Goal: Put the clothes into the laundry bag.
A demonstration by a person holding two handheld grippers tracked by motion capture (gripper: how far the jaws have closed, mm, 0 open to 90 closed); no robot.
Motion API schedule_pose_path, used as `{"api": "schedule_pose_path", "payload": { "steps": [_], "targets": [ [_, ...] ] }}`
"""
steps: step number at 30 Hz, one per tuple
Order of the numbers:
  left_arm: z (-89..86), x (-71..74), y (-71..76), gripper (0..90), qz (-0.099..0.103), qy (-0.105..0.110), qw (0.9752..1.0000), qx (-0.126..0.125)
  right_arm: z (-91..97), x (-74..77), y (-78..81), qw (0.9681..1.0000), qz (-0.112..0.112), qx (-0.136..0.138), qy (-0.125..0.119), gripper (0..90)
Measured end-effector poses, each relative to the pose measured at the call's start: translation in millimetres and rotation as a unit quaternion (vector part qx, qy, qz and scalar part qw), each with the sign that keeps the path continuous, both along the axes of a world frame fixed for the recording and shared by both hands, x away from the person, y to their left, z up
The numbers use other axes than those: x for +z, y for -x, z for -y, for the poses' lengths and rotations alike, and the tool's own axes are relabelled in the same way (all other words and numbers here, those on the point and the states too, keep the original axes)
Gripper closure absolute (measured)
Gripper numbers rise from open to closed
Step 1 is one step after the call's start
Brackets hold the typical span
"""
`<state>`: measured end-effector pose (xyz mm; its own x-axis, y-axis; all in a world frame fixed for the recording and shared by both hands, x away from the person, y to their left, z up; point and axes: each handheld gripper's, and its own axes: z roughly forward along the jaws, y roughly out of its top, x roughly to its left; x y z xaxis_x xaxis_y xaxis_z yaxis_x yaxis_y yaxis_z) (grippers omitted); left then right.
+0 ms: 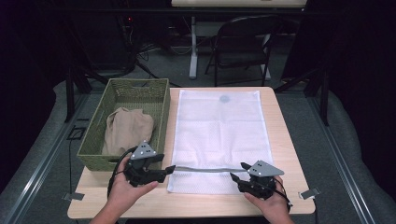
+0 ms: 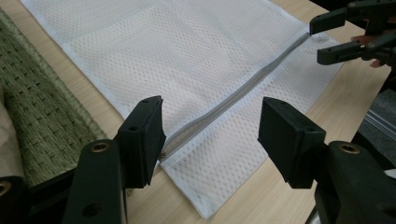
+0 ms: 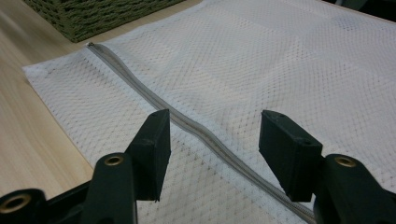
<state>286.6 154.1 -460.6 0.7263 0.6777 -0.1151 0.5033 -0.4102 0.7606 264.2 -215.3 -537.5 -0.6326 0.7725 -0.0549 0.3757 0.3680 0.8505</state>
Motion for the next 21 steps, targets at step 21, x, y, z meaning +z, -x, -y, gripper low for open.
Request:
{"api": "schedule_pose_path", "payload": {
  "steps": [21],
  "targets": [
    [-21.2, 39.3, -34.8, 41.9, -0.006, -0.009, 0.9984, 0.055, -1.6, -1.4, -0.2, 1.0, 0.0, 0.006, 0.002, 43.0]
  ]
}}
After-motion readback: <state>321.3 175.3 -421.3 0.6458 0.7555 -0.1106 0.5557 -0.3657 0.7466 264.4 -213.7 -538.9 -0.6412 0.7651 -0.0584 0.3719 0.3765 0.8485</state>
